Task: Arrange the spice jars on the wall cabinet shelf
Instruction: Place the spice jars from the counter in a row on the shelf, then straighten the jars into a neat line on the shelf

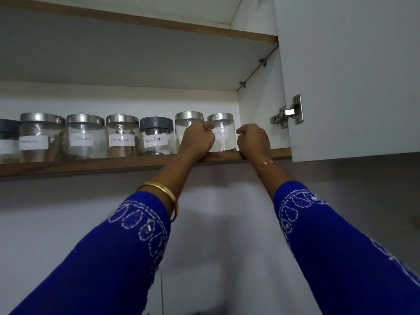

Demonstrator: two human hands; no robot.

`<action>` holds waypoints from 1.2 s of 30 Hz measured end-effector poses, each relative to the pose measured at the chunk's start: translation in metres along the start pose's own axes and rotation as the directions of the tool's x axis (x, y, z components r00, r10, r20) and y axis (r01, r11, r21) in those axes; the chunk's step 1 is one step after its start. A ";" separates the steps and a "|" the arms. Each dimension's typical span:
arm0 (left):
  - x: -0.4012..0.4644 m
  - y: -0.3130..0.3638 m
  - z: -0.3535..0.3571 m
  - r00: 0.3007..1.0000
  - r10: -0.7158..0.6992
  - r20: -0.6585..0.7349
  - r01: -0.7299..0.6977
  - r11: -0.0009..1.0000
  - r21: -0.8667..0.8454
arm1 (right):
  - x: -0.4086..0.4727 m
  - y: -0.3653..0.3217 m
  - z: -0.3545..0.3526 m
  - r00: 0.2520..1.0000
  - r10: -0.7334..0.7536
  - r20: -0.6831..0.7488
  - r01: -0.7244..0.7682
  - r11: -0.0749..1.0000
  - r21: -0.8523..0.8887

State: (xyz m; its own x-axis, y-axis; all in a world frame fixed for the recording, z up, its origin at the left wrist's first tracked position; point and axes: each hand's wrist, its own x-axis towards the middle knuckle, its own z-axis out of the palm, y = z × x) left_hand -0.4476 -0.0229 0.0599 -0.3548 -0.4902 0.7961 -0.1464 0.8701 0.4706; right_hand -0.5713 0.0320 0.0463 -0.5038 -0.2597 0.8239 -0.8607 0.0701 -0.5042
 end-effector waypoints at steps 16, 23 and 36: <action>-0.091 0.002 -0.083 0.989 0.147 0.029 -0.143 0.874 0.464 | -0.087 -0.041 -0.032 0.964 -0.264 -0.006 0.264 0.961 0.077; -0.121 -0.002 -0.159 0.996 0.076 -0.051 -0.034 0.826 0.562 | -0.111 -0.101 -0.014 0.928 -0.364 0.077 0.355 0.929 0.103; -0.157 -0.093 -0.332 0.983 0.025 -0.183 0.102 0.749 0.654 | -0.167 -0.246 0.063 0.855 -0.499 0.141 0.489 0.867 0.095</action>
State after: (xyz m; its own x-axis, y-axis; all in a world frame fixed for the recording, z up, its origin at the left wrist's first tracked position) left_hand -0.0712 -0.0439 0.0176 -0.1836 -0.4690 0.8639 -0.7503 0.6346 0.1851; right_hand -0.2705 -0.0023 0.0167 0.0085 -0.3928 0.9196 -0.9857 -0.1582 -0.0584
